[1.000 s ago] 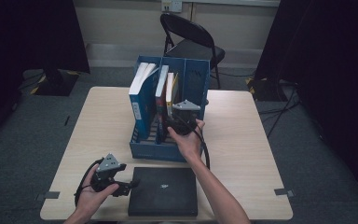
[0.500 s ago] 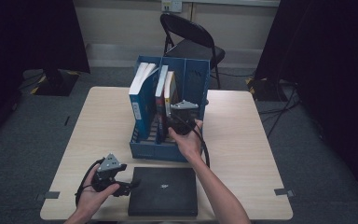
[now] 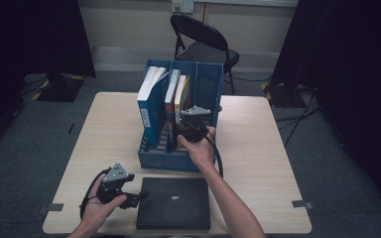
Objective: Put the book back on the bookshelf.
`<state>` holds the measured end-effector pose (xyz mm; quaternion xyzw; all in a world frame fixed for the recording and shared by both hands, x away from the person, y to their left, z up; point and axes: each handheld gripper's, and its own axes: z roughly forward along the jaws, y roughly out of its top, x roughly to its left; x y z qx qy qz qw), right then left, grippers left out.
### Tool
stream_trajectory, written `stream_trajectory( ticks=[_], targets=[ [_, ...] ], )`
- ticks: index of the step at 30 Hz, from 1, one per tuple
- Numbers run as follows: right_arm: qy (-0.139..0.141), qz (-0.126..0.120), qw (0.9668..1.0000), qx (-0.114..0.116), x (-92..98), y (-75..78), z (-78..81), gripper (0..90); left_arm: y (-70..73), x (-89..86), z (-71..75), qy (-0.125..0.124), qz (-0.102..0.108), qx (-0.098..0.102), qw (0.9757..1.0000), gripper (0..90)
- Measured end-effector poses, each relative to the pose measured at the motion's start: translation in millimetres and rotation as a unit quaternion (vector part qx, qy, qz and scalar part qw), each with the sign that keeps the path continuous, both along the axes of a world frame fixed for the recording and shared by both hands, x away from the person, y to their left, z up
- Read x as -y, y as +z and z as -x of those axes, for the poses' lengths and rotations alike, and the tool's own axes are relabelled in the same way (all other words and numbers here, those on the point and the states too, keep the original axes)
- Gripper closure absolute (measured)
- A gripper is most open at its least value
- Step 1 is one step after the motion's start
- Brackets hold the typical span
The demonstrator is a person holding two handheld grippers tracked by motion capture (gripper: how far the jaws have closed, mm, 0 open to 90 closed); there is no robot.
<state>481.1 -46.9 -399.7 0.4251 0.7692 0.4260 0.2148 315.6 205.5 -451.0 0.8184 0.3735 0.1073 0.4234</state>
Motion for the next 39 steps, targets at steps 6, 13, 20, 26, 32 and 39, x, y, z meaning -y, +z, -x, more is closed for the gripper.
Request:
stream_trajectory(
  ticks=[6,13,20,26,32,39],
  targets=[
    [0.011,-0.014,0.9998,0.005,5.7,-0.4,7.3,56.0,-0.1,-0.2,0.0,-0.001,0.000,0.000,1.0000,17.0],
    [0.016,-0.019,0.9997,0.005,10.0,1.8,11.4,54.8,0.1,0.4,0.4,0.001,0.002,0.000,1.0000,16.8],
    [0.019,-0.025,0.9995,0.003,17.9,2.0,15.3,52.4,-0.6,0.1,-0.7,0.004,0.000,-0.004,1.0000,16.5],
    [0.016,-0.021,0.9996,0.005,21.3,6.6,18.2,45.4,-0.8,-0.1,-1.4,0.005,-0.004,-0.007,1.0000,16.5],
    [0.028,-0.029,0.9991,0.009,26.2,11.6,25.7,46.1,-0.9,0.1,-1.2,0.005,-0.007,-0.005,0.9999,16.4],
    [0.044,-0.040,0.9982,0.009,35.0,15.4,39.8,47.7,-1.2,0.8,-1.5,0.006,-0.007,-0.005,0.9999,16.6]
  ],
)
